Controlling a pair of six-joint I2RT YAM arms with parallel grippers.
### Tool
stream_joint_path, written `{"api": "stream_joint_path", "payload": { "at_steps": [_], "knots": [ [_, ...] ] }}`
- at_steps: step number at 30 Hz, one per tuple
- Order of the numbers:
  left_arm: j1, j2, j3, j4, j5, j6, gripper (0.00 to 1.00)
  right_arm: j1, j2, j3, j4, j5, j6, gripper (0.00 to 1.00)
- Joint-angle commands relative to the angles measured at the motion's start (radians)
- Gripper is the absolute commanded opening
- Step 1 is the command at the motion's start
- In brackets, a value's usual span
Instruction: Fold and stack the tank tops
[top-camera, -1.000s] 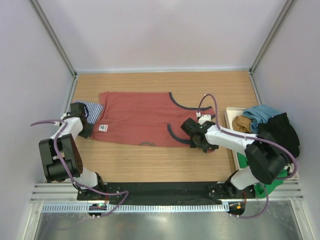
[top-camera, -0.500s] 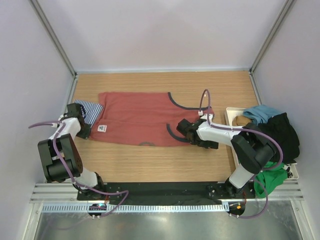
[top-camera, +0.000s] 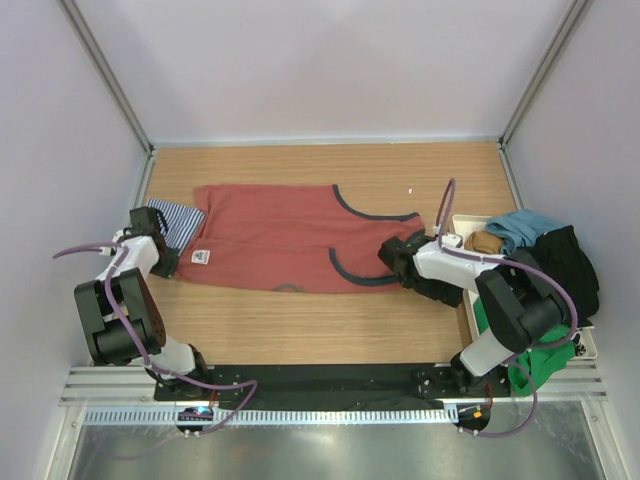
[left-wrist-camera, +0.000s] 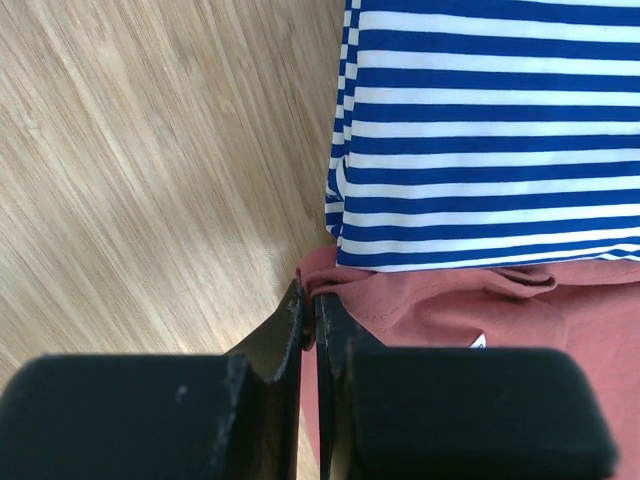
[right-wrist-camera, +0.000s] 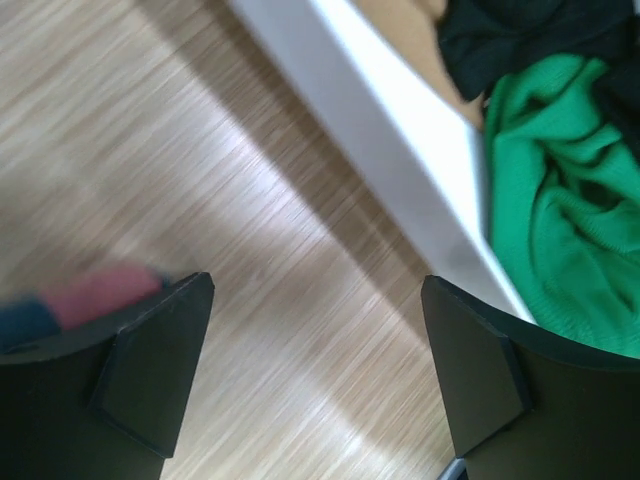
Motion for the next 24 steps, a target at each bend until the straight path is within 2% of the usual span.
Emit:
{"api": "stream_joint_path", "payload": {
  "at_steps": [1, 3, 5, 9, 15, 17, 20, 24],
  "knots": [
    [0.012, -0.033, -0.001, 0.038, -0.034, 0.009, 0.04, -0.089, -0.071, -0.004, 0.058, 0.023, -0.05, 0.91],
    [0.012, -0.035, -0.001, 0.036, -0.029, 0.01, 0.04, -0.103, -0.107, 0.0, 0.116, 0.008, -0.14, 0.89],
    [0.013, -0.039, -0.006, 0.036, -0.026, 0.008, 0.04, -0.1, -0.141, -0.011, 0.211, -0.09, -0.294, 0.88],
    [0.013, -0.049, -0.012, 0.039, -0.018, 0.006, 0.03, -0.092, -0.265, -0.046, 0.293, -0.202, -0.396, 0.88],
    [0.009, -0.056, -0.023, 0.045, -0.012, 0.003, 0.02, -0.092, -0.376, -0.002, 0.244, -0.249, -0.406, 0.86],
    [0.006, -0.061, -0.026, 0.044, -0.012, 0.002, 0.02, -0.09, -0.436, 0.003, 0.255, -0.284, -0.413, 0.88],
    [0.003, -0.067, -0.03, 0.045, -0.014, 0.0, 0.02, -0.092, -0.467, -0.004, 0.287, -0.378, -0.404, 1.0],
    [0.003, -0.072, -0.033, 0.044, -0.017, 0.0, 0.02, -0.092, -0.421, -0.01, 0.34, -0.479, -0.369, 1.0]
  ]
}}
